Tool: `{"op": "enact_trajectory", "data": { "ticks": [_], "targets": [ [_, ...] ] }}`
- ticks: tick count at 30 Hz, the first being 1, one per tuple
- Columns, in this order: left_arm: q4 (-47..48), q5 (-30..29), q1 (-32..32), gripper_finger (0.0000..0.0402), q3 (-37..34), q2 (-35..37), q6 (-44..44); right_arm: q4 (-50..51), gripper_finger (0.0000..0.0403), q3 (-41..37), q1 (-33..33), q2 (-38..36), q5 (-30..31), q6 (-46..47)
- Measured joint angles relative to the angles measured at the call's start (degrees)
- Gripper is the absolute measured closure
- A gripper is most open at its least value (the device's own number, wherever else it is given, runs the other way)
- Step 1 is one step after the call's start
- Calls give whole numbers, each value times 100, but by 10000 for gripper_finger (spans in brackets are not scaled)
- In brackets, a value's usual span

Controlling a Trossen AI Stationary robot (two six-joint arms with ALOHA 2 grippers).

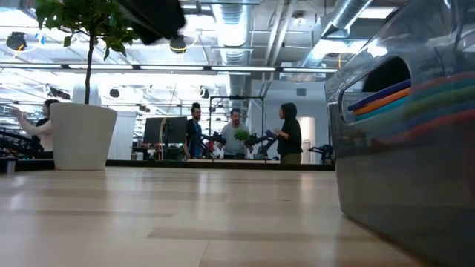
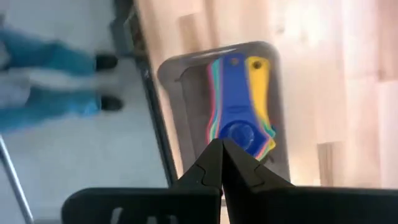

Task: Nest measuring cups in basket
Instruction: Return to Home Position

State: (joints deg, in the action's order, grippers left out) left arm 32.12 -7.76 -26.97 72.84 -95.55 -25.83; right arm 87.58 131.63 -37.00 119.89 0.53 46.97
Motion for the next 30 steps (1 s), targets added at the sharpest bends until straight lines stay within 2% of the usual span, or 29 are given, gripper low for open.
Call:
{"op": "enact_trajectory", "data": {
  "ticks": [4,7,10,13,16,19,22,24,27,30],
  "targets": [
    [1097,189,-4,391,-2,814,-352,203,379,250,-40,5,367,552],
    [1654,298,-60,391,-9,1302,-1066,253,371,279,-128,16,-81,-302],
    [2014,436,-78,391,-9,1719,-1532,203,364,330,-193,-29,-159,-1025],
    [2259,386,-83,391,-11,2129,-1650,-78,360,335,-306,-214,524,-1680],
    [2334,-18,-402,391,-75,2557,-1696,-403,359,308,-426,-599,950,-2357],
    [2280,-1120,-1251,391,-381,3120,-1798,-738,359,308,-654,-1188,1204,-2670],
    [1469,-2396,-2307,391,-1158,3874,-1680,-1274,360,322,-937,-1669,1475,-3369],
    [549,-2930,-2830,391,-1929,4426,-1346,-1420,360,319,-1082,-1829,1469,-3838],
    [-1069,-2863,-3068,391,-3168,5365,-751,-1661,359,-49,-1092,-2045,1514,-3925],
    [-2647,-2403,-2847,391,-4356,6187,-257,-2407,358,-1158,-947,-2395,1484,-3902]
  ]
}}
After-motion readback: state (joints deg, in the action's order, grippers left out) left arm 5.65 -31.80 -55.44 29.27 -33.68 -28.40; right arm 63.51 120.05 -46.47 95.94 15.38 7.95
